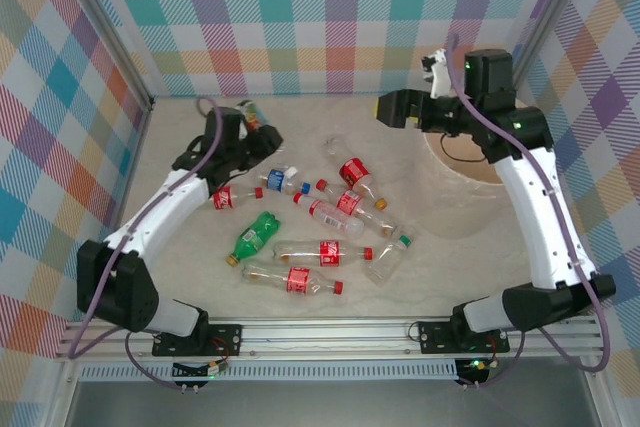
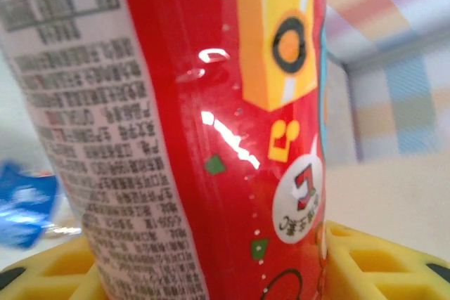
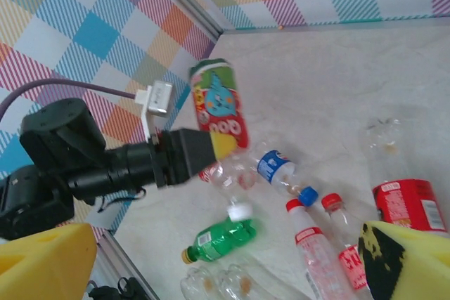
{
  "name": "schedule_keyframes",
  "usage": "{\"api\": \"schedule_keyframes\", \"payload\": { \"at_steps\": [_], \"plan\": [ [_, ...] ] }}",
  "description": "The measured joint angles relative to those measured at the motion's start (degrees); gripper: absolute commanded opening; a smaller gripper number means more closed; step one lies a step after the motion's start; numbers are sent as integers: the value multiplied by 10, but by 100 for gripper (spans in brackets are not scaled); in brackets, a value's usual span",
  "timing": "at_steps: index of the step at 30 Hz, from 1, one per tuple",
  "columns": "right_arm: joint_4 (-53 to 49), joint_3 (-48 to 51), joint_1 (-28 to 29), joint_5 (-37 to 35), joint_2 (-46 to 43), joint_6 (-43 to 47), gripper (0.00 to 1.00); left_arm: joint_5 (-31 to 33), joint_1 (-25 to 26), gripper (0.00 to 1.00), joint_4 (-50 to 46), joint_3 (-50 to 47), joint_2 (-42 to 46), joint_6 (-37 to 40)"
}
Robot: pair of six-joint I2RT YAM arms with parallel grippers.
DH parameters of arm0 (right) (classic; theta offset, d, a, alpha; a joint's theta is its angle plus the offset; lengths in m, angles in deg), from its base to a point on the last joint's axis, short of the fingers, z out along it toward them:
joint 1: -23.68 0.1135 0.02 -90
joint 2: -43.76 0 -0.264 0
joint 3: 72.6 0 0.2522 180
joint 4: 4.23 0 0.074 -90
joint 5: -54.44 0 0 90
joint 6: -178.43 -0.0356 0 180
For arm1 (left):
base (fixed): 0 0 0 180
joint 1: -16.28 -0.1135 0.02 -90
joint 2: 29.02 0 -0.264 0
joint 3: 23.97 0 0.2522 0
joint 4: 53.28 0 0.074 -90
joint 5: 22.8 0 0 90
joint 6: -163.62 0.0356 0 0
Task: Put the plastic bottles in the bin
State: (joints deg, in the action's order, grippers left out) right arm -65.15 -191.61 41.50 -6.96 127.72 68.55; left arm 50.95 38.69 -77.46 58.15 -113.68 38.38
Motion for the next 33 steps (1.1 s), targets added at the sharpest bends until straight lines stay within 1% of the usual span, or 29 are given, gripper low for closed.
{"api": "schedule_keyframes", "payload": {
  "at_steps": [4,8,13,20,21,24,27,30,33],
  "plan": [
    [10,-10,17,3,44,-23,94,-86,32,48,68,2,-12,39],
    [13,-12,25,12,83,-37,91,-152,57,47,107,12,-25,69],
    [17,-13,25,23,115,-48,89,-201,71,46,125,15,-35,93],
    [26,-13,45,36,139,-49,89,-226,89,46,125,33,-48,110],
    [28,-13,50,38,142,-49,88,-228,91,46,125,35,-49,111],
    [33,-13,60,36,153,-45,75,-229,94,46,121,38,-50,113],
    [33,-13,58,30,156,-46,66,-228,95,46,123,38,-50,115],
    [35,-12,58,25,155,-45,65,-227,96,46,125,38,-50,116],
    [36,-12,58,25,155,-45,61,-227,96,47,126,38,-50,116]
  ]
}}
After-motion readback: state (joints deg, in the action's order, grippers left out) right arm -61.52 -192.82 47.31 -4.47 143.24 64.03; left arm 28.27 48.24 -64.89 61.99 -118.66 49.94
